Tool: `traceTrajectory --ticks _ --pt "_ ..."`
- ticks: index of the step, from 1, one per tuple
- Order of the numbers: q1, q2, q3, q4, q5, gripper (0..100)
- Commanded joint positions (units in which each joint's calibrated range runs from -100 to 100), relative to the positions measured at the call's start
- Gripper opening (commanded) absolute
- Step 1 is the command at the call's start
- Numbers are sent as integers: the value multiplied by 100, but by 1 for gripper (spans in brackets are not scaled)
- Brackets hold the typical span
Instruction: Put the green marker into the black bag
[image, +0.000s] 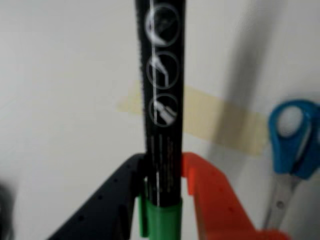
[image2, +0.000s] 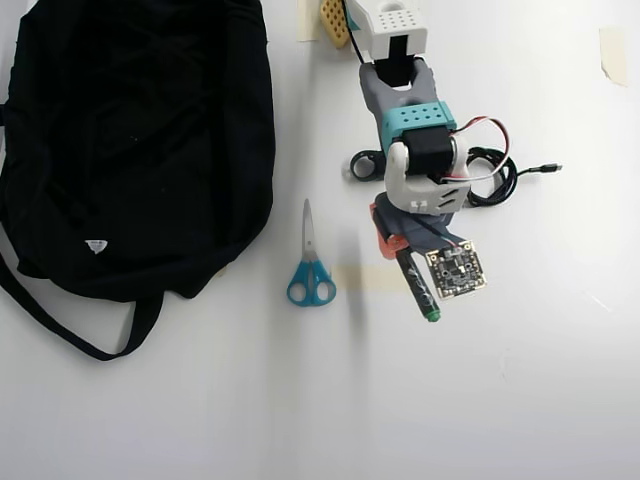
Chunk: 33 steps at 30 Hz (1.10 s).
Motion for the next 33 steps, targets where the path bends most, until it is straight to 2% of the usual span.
traceTrajectory --ticks 1,7,15,33 --pt "174 -156 -346 43 -106 2" --pt "428 -156 -364 68 -190 2" --pt "555 -164 -427 77 -1406 2" --pt "570 -156 -490 68 -1480 2"
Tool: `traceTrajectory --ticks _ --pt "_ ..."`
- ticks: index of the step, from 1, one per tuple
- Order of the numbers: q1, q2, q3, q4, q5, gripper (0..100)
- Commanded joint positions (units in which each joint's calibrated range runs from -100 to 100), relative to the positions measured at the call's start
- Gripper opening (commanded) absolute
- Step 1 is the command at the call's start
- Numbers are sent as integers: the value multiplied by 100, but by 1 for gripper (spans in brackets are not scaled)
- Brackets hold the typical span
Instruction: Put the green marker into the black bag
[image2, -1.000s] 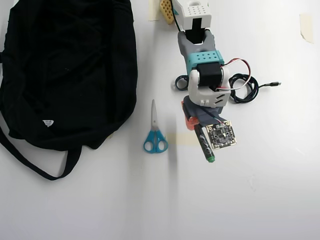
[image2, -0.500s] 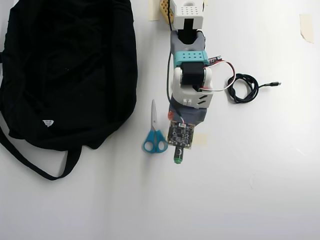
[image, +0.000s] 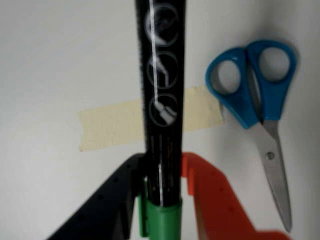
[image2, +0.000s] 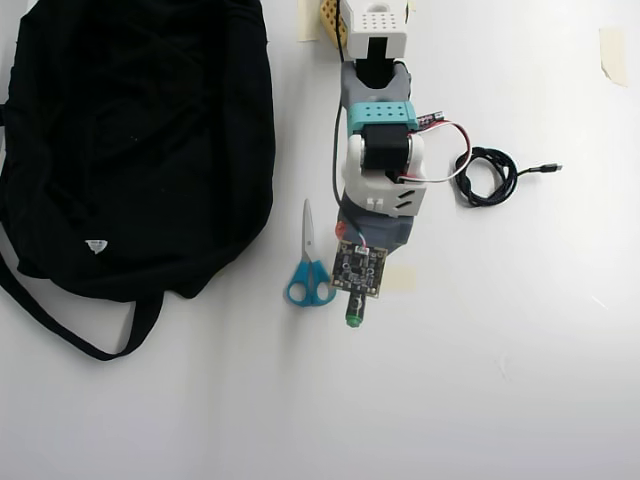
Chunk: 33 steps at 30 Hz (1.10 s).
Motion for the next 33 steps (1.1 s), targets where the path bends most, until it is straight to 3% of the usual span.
traceTrajectory --ticks 1,9,23,33 --pt "-18 -156 -277 51 -63 2" --pt "-85 -737 190 25 -16 2" --pt "-197 -3334 3909 -1232 -21 2" --pt "-205 -4504 5446 -1577 -21 2"
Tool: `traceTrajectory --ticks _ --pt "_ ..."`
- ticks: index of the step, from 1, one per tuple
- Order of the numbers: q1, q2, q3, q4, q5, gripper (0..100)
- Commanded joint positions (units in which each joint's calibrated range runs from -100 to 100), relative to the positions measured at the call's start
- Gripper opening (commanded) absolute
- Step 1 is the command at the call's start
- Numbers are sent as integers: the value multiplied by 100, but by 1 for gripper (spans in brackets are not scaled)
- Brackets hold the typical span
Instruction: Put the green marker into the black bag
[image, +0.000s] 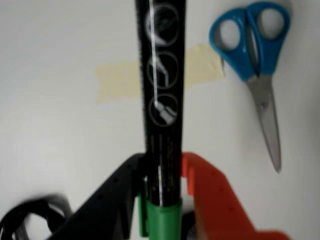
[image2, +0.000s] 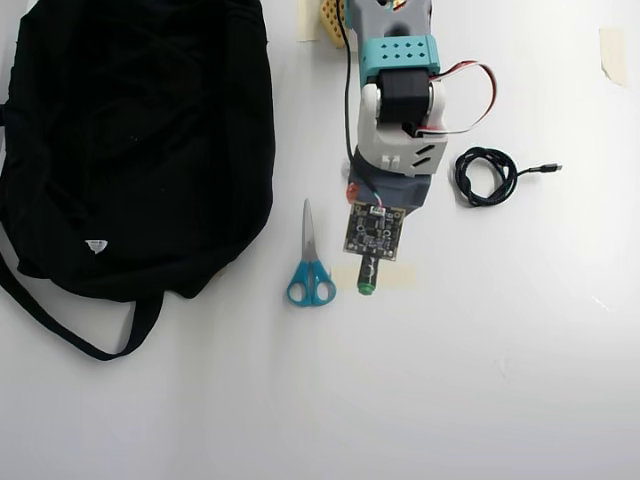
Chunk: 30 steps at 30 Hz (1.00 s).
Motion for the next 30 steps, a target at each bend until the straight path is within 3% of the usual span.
traceTrajectory --ticks 1,19,30 --pt "-35 -760 310 -91 23 2" --pt "47 -2188 1739 -125 -4 2" --pt "787 -3183 2628 -125 23 2"
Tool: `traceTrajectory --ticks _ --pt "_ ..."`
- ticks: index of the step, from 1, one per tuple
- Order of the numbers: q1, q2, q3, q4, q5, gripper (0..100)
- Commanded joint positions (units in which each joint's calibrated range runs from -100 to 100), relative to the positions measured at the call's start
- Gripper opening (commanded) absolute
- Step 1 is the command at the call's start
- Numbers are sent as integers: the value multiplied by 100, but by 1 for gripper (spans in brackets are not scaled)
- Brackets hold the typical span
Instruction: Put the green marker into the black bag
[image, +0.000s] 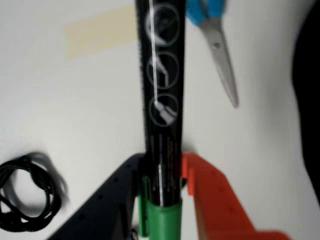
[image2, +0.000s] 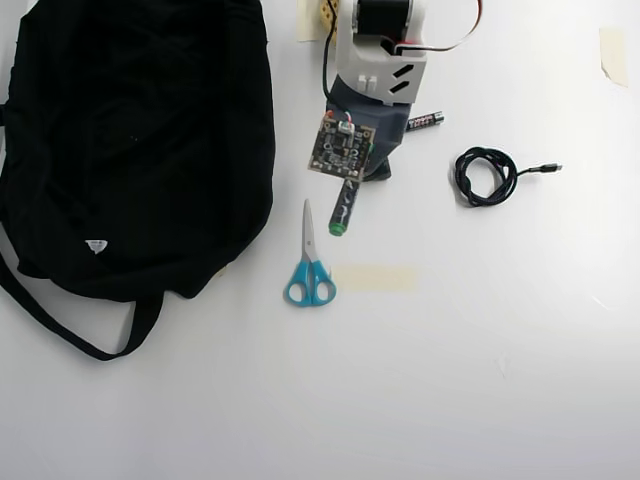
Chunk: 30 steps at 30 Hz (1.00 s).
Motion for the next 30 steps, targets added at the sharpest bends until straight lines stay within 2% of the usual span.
traceTrajectory --ticks 1,7,20,24,27,30 --pt "399 -701 265 -65 23 2" --pt "1222 -950 364 -31 28 2" --pt "3795 -950 283 -91 -14 2" --pt "4633 -850 373 -797 17 2" --pt "5388 -809 984 -2098 23 2" --pt "5785 -128 1298 -2899 164 2"
